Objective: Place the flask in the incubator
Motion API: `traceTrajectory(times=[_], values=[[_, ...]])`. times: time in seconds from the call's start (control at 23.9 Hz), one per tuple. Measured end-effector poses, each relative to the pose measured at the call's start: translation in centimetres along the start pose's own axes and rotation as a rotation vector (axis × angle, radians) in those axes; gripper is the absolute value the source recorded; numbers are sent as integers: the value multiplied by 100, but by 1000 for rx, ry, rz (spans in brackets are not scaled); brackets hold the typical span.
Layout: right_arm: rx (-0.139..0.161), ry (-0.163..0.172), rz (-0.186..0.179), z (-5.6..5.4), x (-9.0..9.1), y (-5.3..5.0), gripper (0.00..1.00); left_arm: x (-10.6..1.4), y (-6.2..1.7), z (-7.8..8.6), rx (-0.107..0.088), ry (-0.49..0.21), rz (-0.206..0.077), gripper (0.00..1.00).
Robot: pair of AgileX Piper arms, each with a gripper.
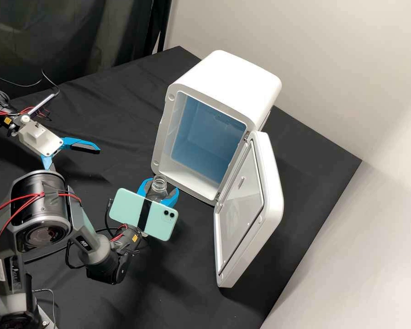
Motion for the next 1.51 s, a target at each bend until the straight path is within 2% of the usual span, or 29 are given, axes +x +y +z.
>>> traceTrajectory(times=[0.17, 0.38, 0.59, 0.71, 0.96, 1.05, 1.13, 1.42, 1.51], values=[[6, -11, 30, 3, 28, 41, 0, 0, 0, 0, 0, 0, 0, 100], [1, 0, 52, -20, 111, 91, 0, 0, 0, 0, 0, 0, 0, 100], [-1, -7, 79, -8, 144, 153, 0, 0, 0, 0, 0, 0, 0, 100], [15, -11, 100, -21, 129, 189, 0, 0, 0, 0, 0, 0, 0, 100], [0, -8, 170, -98, 26, 352, 0, 0, 0, 0, 0, 0, 0, 100], [4, -20, 203, -99, -6, 403, 0, 0, 0, 0, 0, 0, 0, 100], [21, -25, 220, -102, -16, 425, 0, 0, 0, 0, 0, 0, 0, 100], [34, -20, 221, -127, 23, 414, 0, 0, 0, 0, 0, 0, 0, 100], [37, -11, 210, -125, 76, 407, 0, 0, 0, 0, 0, 0, 0, 100]])
